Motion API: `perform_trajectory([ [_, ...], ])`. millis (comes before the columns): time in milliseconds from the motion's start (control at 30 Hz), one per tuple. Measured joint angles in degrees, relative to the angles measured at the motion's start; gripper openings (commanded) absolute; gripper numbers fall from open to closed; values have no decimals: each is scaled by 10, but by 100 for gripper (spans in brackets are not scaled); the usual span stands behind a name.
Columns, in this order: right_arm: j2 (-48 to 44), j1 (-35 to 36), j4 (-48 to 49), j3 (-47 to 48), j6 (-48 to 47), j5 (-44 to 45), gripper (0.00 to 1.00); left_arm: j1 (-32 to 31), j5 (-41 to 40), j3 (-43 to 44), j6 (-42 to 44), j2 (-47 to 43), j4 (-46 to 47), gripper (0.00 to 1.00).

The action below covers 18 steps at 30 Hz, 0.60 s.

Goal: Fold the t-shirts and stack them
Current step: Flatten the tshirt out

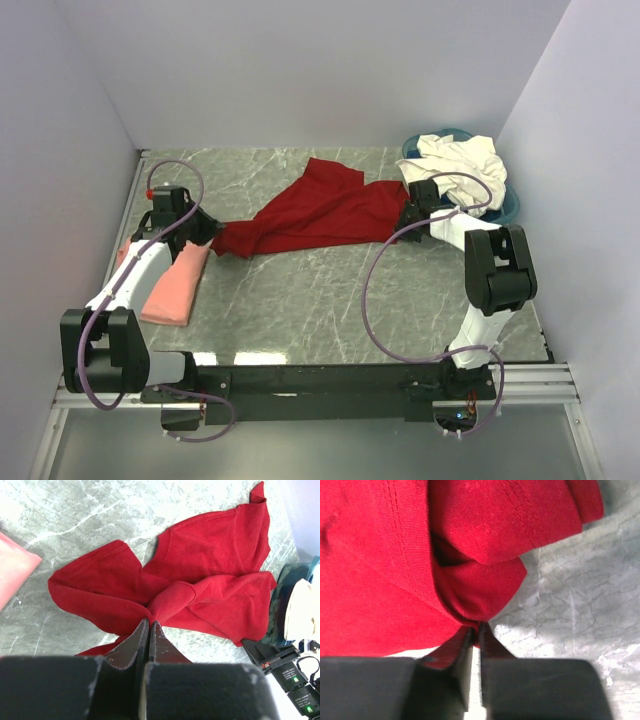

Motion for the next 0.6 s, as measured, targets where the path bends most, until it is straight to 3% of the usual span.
perform_trajectory([
  [300, -33, 0, -8, -13, 8, -9, 0, 0, 0, -2, 0, -5, 0, 1],
  [600, -292, 0, -60, -58, 8, -17, 0, 0, 0, -39, 0, -21, 2, 1],
])
